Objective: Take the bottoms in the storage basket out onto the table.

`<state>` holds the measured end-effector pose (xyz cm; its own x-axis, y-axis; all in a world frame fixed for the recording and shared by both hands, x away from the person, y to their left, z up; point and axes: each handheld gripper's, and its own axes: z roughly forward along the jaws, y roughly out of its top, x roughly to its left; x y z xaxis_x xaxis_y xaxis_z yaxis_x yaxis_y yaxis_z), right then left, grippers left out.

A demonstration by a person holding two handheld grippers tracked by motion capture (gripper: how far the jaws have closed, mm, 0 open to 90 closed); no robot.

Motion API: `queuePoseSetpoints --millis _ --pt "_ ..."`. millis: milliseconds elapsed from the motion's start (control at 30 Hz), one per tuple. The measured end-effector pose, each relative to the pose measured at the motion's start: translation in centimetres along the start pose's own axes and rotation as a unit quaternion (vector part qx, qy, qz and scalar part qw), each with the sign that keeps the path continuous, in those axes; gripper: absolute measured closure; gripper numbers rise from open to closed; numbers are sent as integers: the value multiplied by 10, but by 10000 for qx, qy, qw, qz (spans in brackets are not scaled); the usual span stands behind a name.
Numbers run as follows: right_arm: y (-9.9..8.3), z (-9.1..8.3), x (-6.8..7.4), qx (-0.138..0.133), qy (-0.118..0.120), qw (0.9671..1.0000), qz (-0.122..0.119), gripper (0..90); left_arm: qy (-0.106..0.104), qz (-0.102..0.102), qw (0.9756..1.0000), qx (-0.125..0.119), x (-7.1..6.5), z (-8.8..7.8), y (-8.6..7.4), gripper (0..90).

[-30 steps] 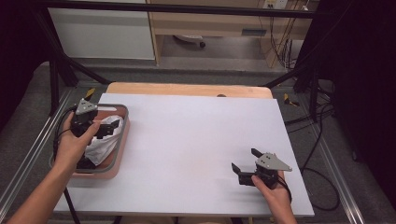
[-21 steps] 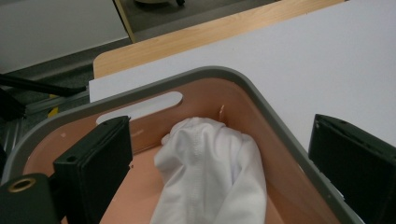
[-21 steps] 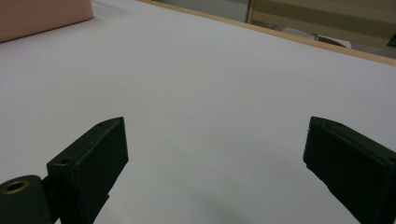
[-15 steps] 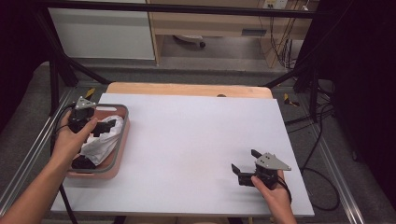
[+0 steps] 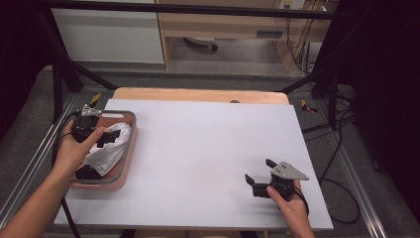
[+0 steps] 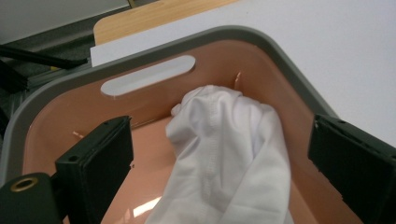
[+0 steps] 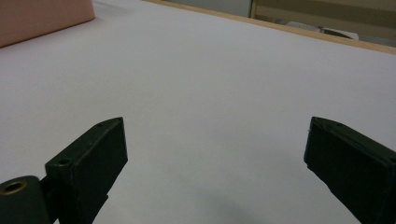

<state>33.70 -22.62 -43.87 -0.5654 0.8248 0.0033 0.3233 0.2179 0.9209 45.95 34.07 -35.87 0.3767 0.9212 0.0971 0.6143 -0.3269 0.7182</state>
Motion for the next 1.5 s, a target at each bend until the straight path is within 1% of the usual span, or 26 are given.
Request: queuePoseSetpoints --millis 67,100,133,167,233,400,467,567,633,667,733,767,800,833,933,1033,1167,1200,1267,1333,1367,1400,1500 --pt "0 -1 1 -12 10 10000 -24 62 -17 37 9999 166 1 3 -1 67" --pt "1 -1 1 -16 18 10000 -45 62 -64 46 9996 279 2 4 -2 68" --pt "1 -1 2 -19 18 10000 -72 61 -138 8 9990 416 3 6 -3 70" --pt "1 -2 2 -24 20 10000 -69 60 -120 -19 9989 459 3 7 -4 73" --pt "1 -2 3 -27 22 10000 -55 58 -17 9 9989 478 3 9 -6 80" --pt "0 1 2 23 85 9999 -48 58 -93 89 9984 557 3 10 -15 78" --pt "0 1 3 43 95 9999 -49 57 -128 86 9982 575 2 9 -17 78" --pt "0 2 5 70 100 9999 -76 55 -197 130 9974 678 -1 11 -19 77" --pt "0 2 5 77 98 9999 -86 55 -235 114 9972 699 -3 14 -20 77" --pt "0 2 5 75 97 9999 -76 54 -208 118 9971 716 -4 17 -20 77" --pt "-1 2 5 89 100 9999 -56 54 -230 159 9969 730 -4 22 -22 77" --pt "-1 2 5 94 104 9999 -58 54 -215 172 9970 723 -3 24 -22 77" --pt "-2 2 5 109 109 9999 -70 54 -158 164 9970 736 -2 27 -22 77" --pt "-2 3 5 119 114 9998 -63 54 -145 131 9970 755 -1 29 -22 78" --pt "-2 3 5 132 137 9998 -59 54 -141 77 9957 907 0 36 -23 77" --pt "-1 3 6 117 152 9998 -95 54 -257 107 9943 1026 -2 42 -23 88" --pt "-1 4 6 97 191 9998 -63 53 -371 216 9907 1290 -5 51 -26 129" --pt "-1 4 6 88 216 9997 -51 53 -365 215 9901 1339 -5 53 -27 149" --pt "-1 4 6 81 223 9997 -53 53 -428 207 9889 1406 -4 55 -28 190" --pt "-1 4 7 72 232 9997 -58 53 -458 229 9882 1440 -5 56 -28 270" --pt "-1 3 7 73 245 9997 -68 53 -458 263 9881 1446 -5 56 -28 359" --pt "-1 3 7 73 245 9997 -68 53 -432 285 9882 1444 -6 56 -28 359" --pt "-1 3 7 60 241 9997 -70 53 -403 348 9887 1398 -7 54 -26 501"
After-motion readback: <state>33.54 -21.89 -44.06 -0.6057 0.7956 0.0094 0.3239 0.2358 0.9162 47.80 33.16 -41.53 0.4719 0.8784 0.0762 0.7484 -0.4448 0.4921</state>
